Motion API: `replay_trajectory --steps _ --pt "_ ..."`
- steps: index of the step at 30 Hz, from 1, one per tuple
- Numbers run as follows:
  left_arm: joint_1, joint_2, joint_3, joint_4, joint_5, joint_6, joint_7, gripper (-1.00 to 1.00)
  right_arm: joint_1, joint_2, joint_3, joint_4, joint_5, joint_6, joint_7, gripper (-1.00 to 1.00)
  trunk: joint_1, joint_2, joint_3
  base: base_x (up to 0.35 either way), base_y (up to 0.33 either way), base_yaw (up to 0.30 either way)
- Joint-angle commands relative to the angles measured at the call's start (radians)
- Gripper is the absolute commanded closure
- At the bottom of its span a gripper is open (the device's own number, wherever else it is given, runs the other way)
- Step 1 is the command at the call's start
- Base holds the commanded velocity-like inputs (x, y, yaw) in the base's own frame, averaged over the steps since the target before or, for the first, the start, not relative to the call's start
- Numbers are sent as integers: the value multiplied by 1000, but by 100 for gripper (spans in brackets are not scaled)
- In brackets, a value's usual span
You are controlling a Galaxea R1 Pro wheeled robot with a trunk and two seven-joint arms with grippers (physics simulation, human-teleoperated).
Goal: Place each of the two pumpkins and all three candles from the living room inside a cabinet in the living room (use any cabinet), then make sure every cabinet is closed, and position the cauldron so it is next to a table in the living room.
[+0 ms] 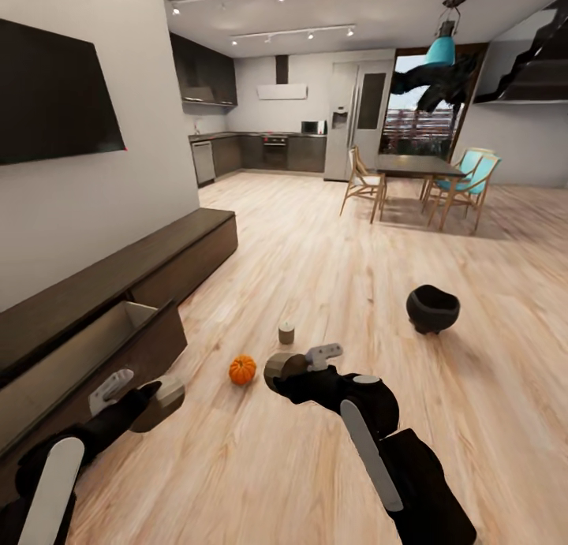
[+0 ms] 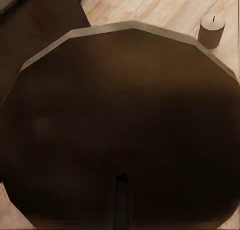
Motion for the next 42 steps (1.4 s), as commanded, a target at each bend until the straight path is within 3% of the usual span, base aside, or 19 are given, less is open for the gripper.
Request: replay_trajectory --steps 1,4,7,8,14,28,42 --pt "15 0 11 -3 31 1 -27 100 -13 0 -34 -1 -21 6 -6 100 0 0 -1 331 -19 299" --pt "33 4 25 -2 50 0 -100 100 -31 -2 -96 -1 -50 10 4 100 0 0 -1 332 -17 299" --pt "42 5 31 -2 57 -2 -138 100 -43 -9 -128 -1 -89 13 95 100 0 0 -1 333 -58 300" --pt "46 4 33 -2 56 -2 -149 100 -45 -12 -135 -1 -101 17 153 100 0 0 -1 333 -105 300" --pt "65 3 36 0 53 -6 -156 100 -40 -12 -122 -1 -108 43 195 100 0 0 -1 327 -146 300" --pt "66 3 37 4 55 -7 -158 100 -38 -11 -121 -1 -105 43 194 100 0 0 -5 294 -163 300" --pt "66 11 37 4 62 -3 -158 100 -38 -12 -119 -1 -103 43 194 100 0 0 -10 37 -15 300"
